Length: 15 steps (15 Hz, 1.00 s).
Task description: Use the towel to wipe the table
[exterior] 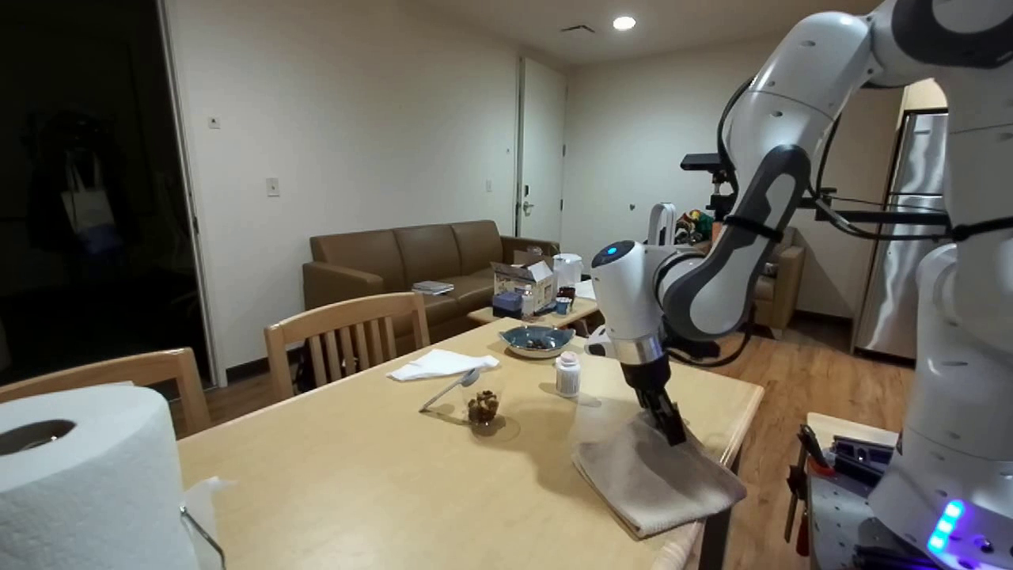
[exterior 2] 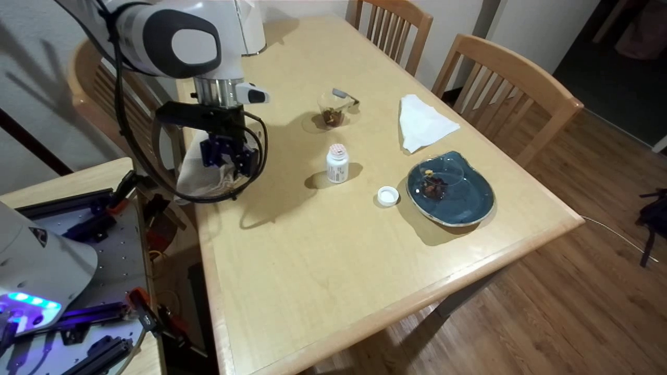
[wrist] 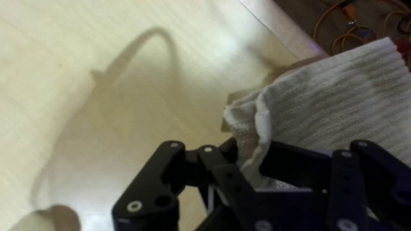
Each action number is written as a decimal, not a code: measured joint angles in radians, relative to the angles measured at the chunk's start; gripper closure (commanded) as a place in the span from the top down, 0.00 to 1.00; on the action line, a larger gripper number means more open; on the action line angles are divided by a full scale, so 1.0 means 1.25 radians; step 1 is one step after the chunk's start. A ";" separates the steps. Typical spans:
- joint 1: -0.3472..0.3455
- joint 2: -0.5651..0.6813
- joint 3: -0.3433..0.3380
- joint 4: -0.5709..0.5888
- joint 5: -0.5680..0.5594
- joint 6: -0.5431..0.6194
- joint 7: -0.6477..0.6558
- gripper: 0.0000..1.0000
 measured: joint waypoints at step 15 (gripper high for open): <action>-0.114 0.092 -0.153 0.007 -0.013 0.010 0.138 0.05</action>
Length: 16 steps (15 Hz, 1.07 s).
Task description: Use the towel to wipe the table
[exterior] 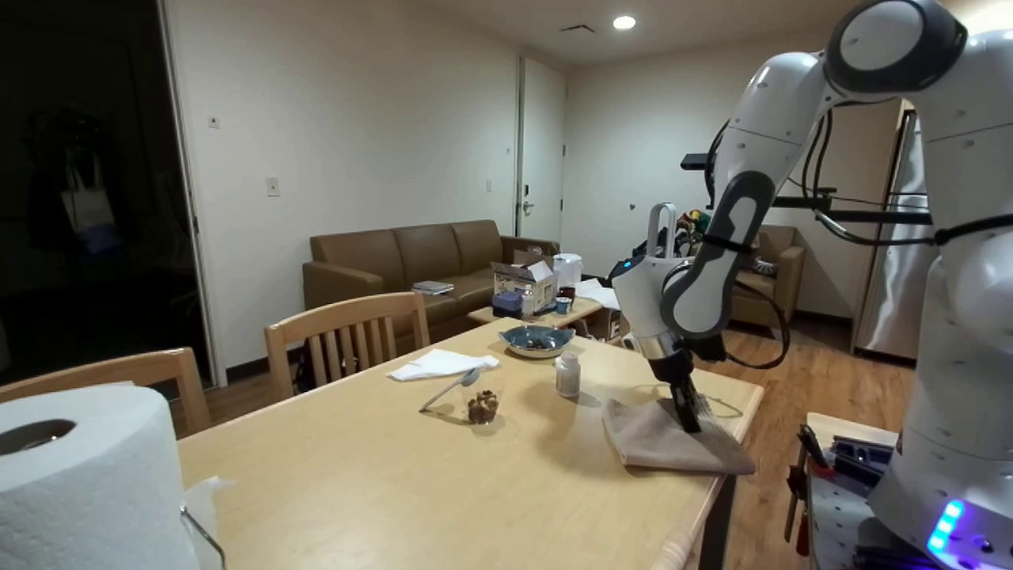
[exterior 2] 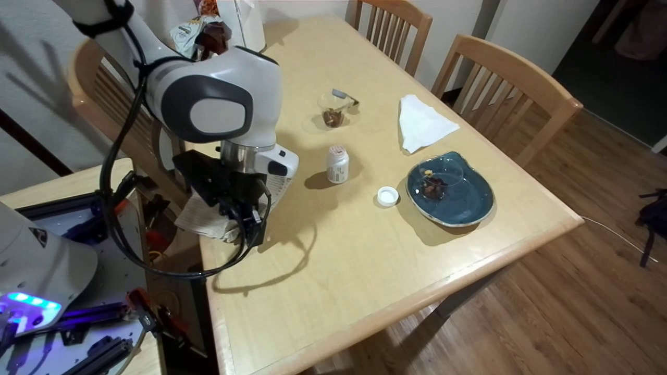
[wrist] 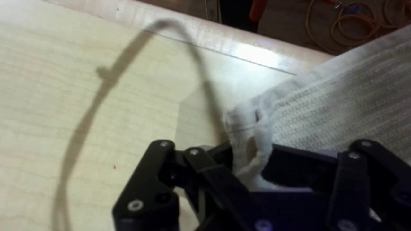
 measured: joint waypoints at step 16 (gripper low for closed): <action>-0.173 -0.138 -0.102 -0.069 0.256 0.206 -0.015 0.05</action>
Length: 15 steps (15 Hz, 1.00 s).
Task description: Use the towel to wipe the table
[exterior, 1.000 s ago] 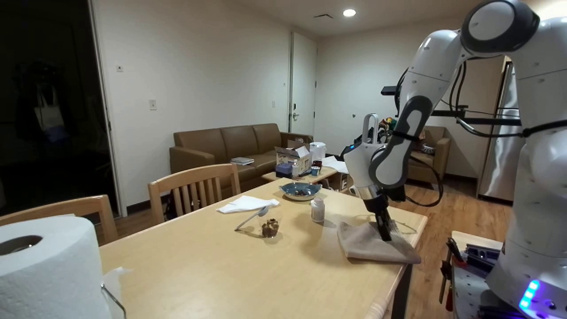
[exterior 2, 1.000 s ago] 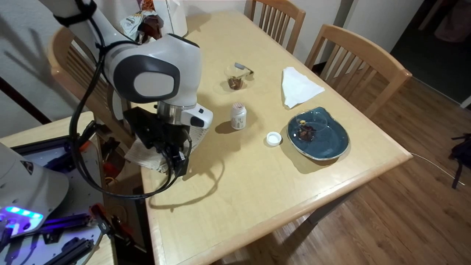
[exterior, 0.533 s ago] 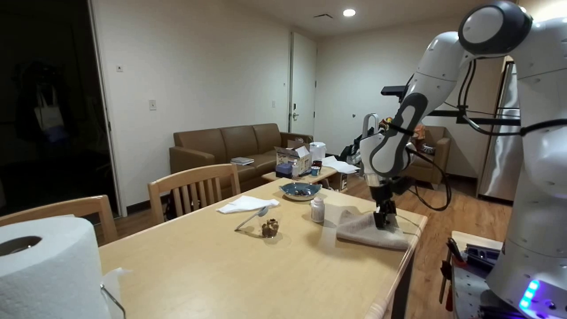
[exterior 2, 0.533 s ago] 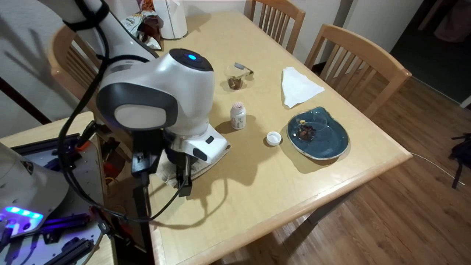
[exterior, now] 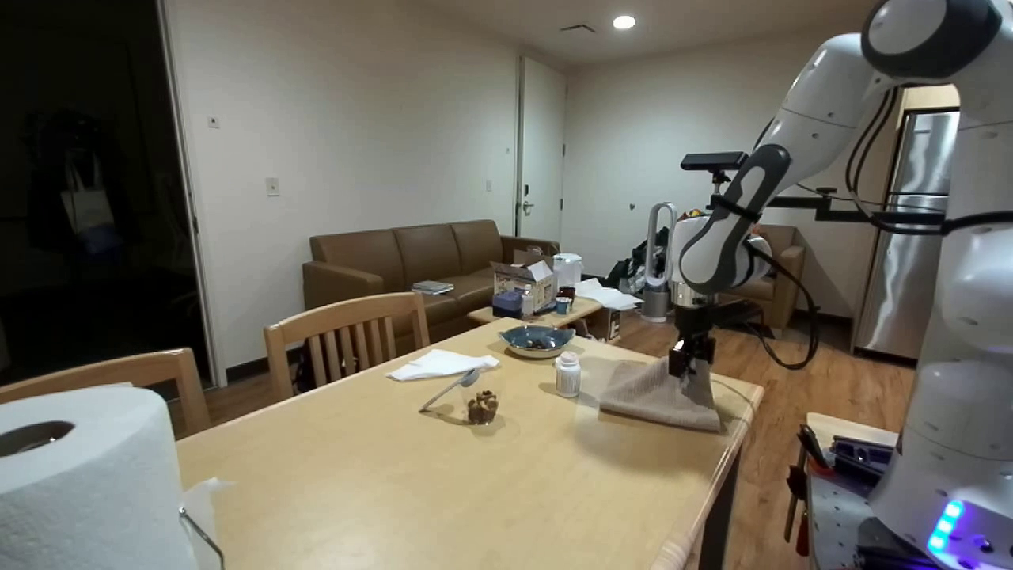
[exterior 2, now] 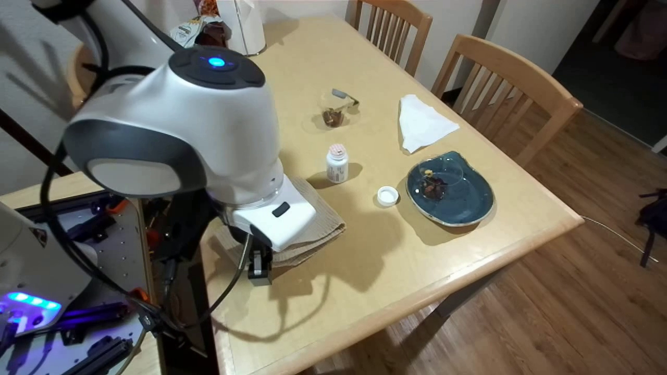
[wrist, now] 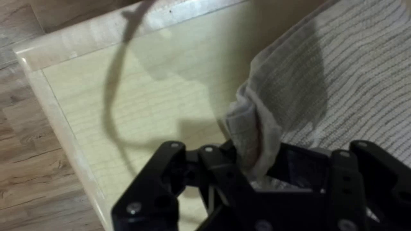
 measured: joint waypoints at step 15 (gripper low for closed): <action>0.048 -0.043 0.042 -0.052 0.020 -0.023 0.004 0.48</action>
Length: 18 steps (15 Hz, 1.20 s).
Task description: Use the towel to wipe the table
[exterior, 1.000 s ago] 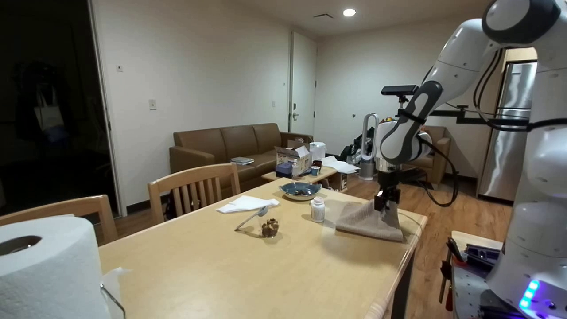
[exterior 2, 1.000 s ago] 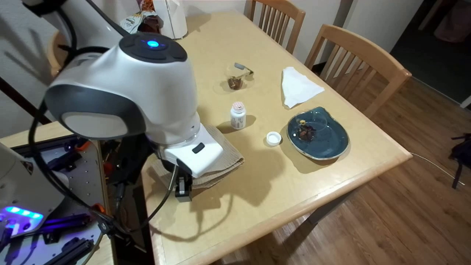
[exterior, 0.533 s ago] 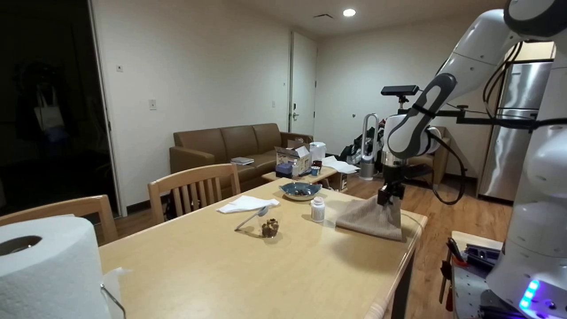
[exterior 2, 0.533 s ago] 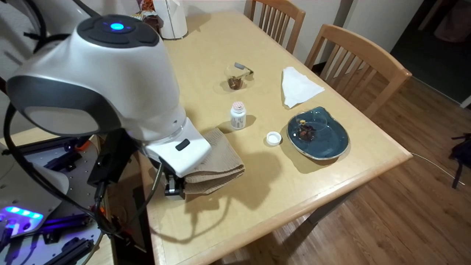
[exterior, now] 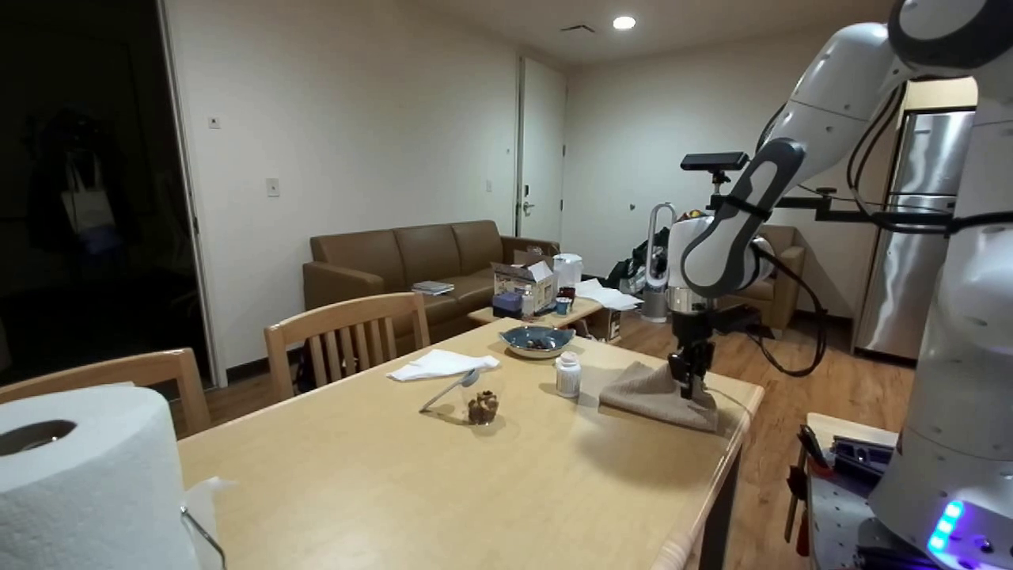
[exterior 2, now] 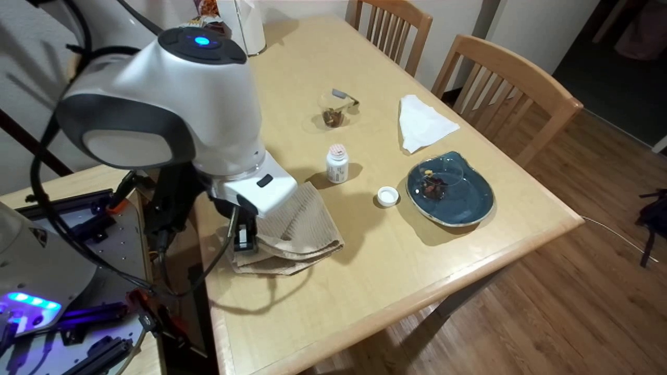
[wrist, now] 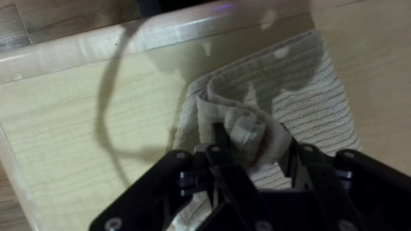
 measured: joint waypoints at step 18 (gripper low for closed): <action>0.012 -0.052 0.014 0.001 -0.126 -0.006 0.060 1.00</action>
